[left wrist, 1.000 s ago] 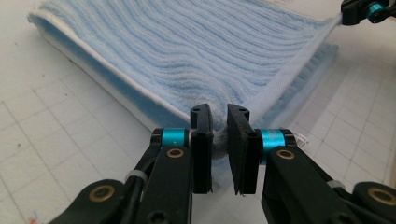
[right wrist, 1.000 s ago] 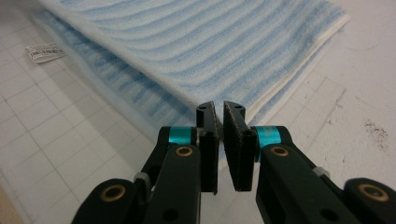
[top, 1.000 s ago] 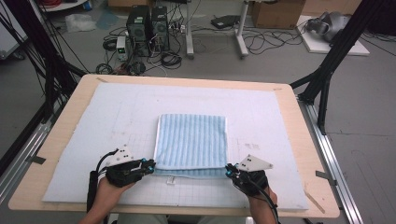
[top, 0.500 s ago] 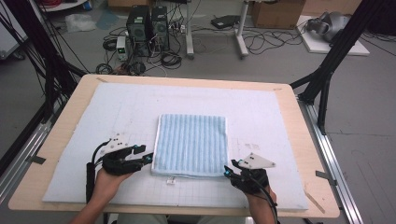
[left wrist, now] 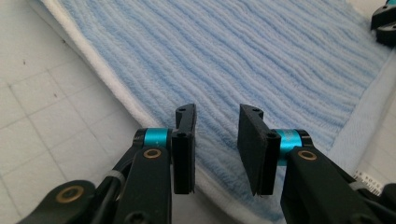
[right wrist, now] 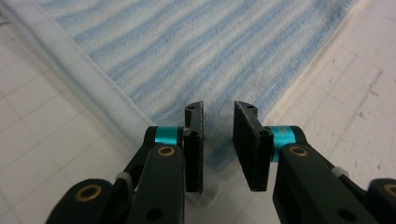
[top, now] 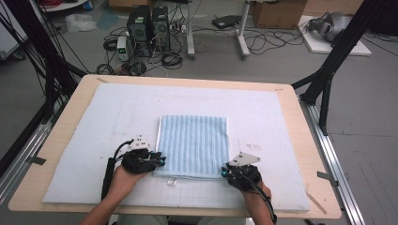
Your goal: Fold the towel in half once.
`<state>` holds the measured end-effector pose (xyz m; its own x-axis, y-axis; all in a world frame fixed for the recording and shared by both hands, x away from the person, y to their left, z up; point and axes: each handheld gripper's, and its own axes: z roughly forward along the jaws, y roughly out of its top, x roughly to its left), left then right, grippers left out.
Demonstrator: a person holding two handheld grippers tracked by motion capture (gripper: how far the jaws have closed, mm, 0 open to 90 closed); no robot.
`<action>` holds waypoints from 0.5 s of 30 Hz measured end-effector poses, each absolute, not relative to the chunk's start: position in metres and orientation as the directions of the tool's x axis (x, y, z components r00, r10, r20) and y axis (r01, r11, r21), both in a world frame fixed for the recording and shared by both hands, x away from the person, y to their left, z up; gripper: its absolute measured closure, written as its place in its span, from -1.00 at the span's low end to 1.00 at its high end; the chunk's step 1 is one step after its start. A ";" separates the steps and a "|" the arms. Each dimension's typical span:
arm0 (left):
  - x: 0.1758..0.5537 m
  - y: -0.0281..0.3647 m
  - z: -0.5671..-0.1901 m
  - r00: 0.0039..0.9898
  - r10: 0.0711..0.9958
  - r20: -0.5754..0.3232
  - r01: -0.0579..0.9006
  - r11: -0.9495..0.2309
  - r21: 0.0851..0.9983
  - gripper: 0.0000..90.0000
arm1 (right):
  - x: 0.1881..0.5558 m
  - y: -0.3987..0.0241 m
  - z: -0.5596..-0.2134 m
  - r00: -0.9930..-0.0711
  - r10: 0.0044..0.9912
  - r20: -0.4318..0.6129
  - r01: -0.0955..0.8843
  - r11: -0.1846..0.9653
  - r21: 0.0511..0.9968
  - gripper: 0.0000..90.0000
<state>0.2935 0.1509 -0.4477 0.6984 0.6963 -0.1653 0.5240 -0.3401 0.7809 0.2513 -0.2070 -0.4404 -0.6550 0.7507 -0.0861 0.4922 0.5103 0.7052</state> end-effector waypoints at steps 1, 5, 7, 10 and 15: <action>0.290 0.151 -0.447 0.701 0.696 -0.158 0.521 -0.347 0.780 0.50 | 0.249 -0.207 -0.440 -0.655 0.750 -0.094 0.493 0.518 0.699 0.63; 0.278 0.152 -0.446 0.727 0.674 -0.135 0.503 -0.389 0.772 0.51 | 0.239 -0.208 -0.439 -0.659 0.745 -0.107 0.488 0.531 0.693 0.63; 0.276 0.152 -0.444 0.733 0.665 -0.140 0.504 -0.395 0.768 0.51 | 0.238 -0.210 -0.438 -0.662 0.743 -0.098 0.492 0.529 0.691 0.59; 0.283 0.157 -0.437 0.718 0.676 -0.164 0.504 -0.343 0.793 0.44 | 0.243 -0.214 -0.434 -0.652 0.757 -0.047 0.507 0.482 0.715 0.40; 0.320 0.165 -0.422 0.692 0.695 -0.193 0.486 -0.251 0.837 0.32 | 0.264 -0.219 -0.423 -0.627 0.778 -0.039 0.466 0.413 0.783 0.29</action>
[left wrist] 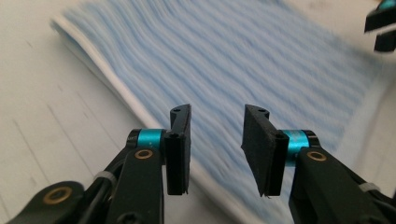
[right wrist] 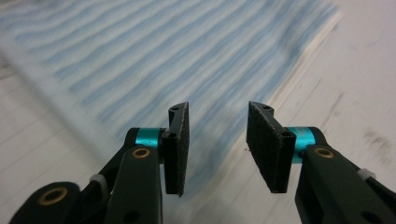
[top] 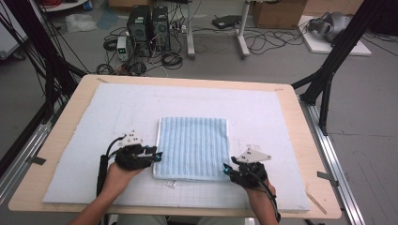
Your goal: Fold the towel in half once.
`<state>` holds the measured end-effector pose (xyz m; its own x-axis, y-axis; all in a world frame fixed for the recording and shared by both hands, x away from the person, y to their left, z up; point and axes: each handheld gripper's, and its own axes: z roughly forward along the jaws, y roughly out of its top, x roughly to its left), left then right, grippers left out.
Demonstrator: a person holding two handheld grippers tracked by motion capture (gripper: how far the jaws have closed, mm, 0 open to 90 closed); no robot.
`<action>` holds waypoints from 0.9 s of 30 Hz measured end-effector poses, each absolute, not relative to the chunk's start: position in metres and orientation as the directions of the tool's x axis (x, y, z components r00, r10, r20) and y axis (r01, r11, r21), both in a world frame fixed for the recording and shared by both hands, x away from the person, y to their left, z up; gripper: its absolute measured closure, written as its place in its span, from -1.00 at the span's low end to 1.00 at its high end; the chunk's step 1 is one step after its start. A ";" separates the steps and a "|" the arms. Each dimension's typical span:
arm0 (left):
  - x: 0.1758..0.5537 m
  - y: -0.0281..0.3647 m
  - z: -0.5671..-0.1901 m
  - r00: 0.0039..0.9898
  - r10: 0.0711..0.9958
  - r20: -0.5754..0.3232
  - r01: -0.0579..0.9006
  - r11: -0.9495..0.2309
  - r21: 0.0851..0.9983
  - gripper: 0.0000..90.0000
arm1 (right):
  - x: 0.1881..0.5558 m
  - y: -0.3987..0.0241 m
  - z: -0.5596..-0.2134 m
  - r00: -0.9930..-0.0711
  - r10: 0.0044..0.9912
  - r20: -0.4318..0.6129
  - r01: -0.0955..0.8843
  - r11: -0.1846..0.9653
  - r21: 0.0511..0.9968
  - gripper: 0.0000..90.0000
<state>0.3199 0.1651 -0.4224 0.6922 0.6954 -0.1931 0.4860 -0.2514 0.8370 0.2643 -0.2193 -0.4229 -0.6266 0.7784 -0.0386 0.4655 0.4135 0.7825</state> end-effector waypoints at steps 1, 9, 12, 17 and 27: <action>0.327 0.166 -0.421 0.688 0.701 -0.187 0.475 -0.240 0.847 0.30 | 0.272 -0.220 -0.422 -0.621 0.783 -0.033 0.466 0.402 0.788 0.27; 0.379 0.166 -0.417 0.636 0.758 -0.144 0.451 -0.214 0.866 0.41 | 0.334 -0.213 -0.417 -0.594 0.805 0.014 0.488 0.346 0.802 0.44; 0.396 0.168 -0.422 0.605 0.776 -0.179 0.478 -0.174 0.861 0.56 | 0.358 -0.208 -0.417 -0.594 0.804 0.039 0.497 0.329 0.803 0.57; 0.420 0.162 -0.430 0.584 0.792 -0.175 0.500 -0.181 0.847 0.80 | 0.398 -0.199 -0.422 -0.580 0.813 0.050 0.534 0.334 0.777 0.63; 0.447 0.151 -0.448 0.553 0.822 -0.134 0.572 -0.258 0.779 0.91 | 0.435 -0.195 -0.443 -0.519 0.852 0.074 0.615 0.312 0.725 0.69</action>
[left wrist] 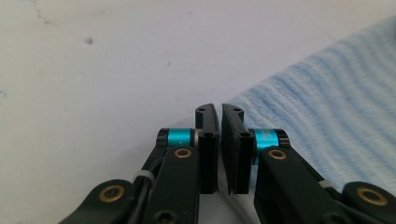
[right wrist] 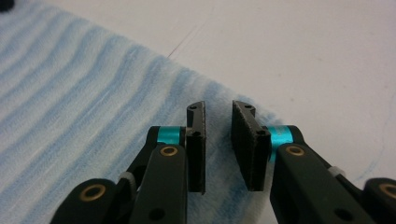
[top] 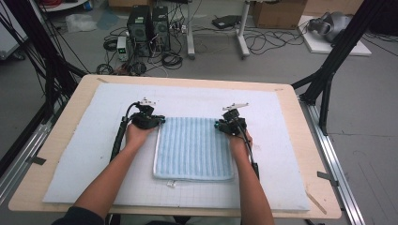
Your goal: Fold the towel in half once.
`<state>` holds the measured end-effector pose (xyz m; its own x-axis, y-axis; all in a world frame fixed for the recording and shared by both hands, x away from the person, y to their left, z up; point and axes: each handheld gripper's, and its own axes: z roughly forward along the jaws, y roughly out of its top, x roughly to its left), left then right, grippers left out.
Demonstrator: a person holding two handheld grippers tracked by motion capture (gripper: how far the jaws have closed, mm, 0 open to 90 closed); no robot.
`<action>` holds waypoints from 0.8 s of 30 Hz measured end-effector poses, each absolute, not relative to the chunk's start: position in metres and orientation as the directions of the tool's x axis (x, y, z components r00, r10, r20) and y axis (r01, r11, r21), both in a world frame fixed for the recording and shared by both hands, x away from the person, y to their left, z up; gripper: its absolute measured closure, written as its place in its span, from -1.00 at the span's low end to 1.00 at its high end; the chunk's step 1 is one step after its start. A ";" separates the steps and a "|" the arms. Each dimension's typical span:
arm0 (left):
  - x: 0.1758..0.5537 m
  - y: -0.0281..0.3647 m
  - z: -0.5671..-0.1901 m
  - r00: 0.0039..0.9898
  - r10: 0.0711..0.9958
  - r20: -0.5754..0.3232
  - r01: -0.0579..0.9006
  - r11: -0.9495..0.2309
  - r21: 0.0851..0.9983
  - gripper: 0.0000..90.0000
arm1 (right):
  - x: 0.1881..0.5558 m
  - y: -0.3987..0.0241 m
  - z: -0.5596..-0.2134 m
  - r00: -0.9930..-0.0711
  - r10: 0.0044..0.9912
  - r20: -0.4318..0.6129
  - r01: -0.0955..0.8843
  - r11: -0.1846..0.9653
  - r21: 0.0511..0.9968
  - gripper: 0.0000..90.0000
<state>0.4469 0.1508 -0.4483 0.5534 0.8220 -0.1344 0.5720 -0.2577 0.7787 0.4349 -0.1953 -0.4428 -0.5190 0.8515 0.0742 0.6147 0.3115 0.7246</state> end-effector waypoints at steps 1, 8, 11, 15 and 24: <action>0.447 0.150 -0.448 0.558 0.821 -0.123 0.565 -0.267 0.781 0.91 | 0.435 -0.199 -0.442 -0.506 0.861 0.048 0.613 0.320 0.722 0.68; 0.442 0.151 -0.443 0.550 0.823 -0.147 0.563 -0.235 0.792 0.56 | 0.428 -0.224 -0.440 -0.464 0.880 0.105 0.630 0.244 0.737 0.61; 0.432 0.158 -0.435 0.584 0.792 -0.177 0.509 -0.187 0.841 0.49 | 0.417 -0.235 -0.431 -0.485 0.869 0.097 0.587 0.242 0.773 0.55; 0.420 0.165 -0.427 0.655 0.729 -0.199 0.448 -0.162 0.879 0.05 | 0.396 -0.251 -0.419 -0.519 0.853 0.050 0.530 0.276 0.802 0.37; 0.391 0.178 -0.423 0.731 0.658 -0.182 0.358 -0.143 0.923 -0.59 | 0.344 -0.269 -0.413 -0.564 0.826 -0.014 0.443 0.317 0.839 -0.49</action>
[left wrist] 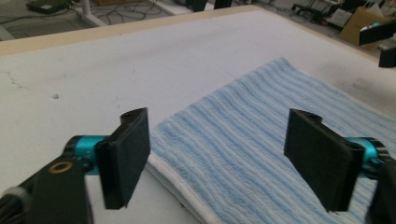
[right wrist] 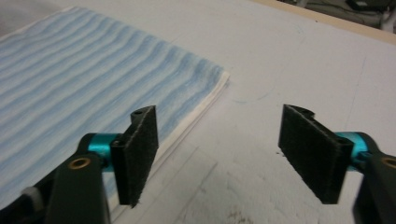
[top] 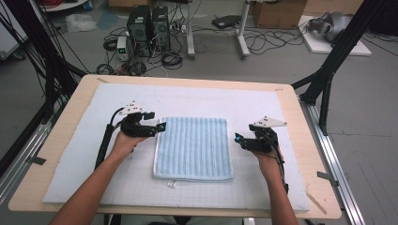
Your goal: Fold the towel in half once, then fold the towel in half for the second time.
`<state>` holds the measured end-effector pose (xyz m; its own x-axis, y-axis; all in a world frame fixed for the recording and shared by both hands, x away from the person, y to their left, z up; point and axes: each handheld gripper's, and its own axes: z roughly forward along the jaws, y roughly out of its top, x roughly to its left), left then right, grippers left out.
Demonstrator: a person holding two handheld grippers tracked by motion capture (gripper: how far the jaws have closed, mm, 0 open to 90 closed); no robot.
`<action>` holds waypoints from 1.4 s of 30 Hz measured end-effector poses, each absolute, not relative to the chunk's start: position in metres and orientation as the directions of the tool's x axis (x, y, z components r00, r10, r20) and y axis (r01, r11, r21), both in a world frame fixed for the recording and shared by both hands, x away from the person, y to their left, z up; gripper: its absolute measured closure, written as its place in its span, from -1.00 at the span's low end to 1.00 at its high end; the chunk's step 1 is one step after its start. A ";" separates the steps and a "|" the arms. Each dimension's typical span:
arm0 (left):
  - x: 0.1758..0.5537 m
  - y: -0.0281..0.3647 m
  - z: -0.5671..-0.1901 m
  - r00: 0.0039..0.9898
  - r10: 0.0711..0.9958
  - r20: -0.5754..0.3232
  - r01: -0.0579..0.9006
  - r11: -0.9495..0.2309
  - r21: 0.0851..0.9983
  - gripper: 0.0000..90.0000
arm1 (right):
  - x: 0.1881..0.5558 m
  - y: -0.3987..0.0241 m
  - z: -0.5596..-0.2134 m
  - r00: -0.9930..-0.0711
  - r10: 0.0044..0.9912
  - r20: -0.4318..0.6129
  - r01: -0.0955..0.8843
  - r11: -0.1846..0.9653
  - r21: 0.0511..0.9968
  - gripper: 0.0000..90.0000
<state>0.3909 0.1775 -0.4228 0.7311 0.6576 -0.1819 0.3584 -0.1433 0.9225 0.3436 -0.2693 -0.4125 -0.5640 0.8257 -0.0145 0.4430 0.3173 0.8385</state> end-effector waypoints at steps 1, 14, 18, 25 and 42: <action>0.387 0.179 -0.422 0.738 0.651 -0.177 0.343 -0.135 0.930 -0.58 | 0.340 -0.270 -0.412 -0.566 0.824 -0.035 0.438 0.336 0.834 -0.59; 0.371 0.187 -0.419 0.752 0.637 -0.169 0.297 -0.099 0.950 -0.58 | 0.327 -0.270 -0.404 -0.572 0.819 -0.047 0.366 0.306 0.879 -0.76; 0.372 0.191 -0.419 0.744 0.644 -0.178 0.307 -0.092 0.947 -0.57 | 0.329 -0.272 -0.406 -0.570 0.821 -0.030 0.381 0.296 0.876 -0.76; 0.372 0.199 -0.417 0.727 0.660 -0.190 0.311 -0.069 0.948 -0.56 | 0.331 -0.272 -0.407 -0.574 0.819 -0.005 0.403 0.288 0.869 -0.76; 0.386 0.207 -0.426 0.651 0.719 -0.244 0.419 -0.072 0.905 -0.57 | 0.334 -0.278 -0.409 -0.548 0.836 0.019 0.422 0.257 0.869 -0.76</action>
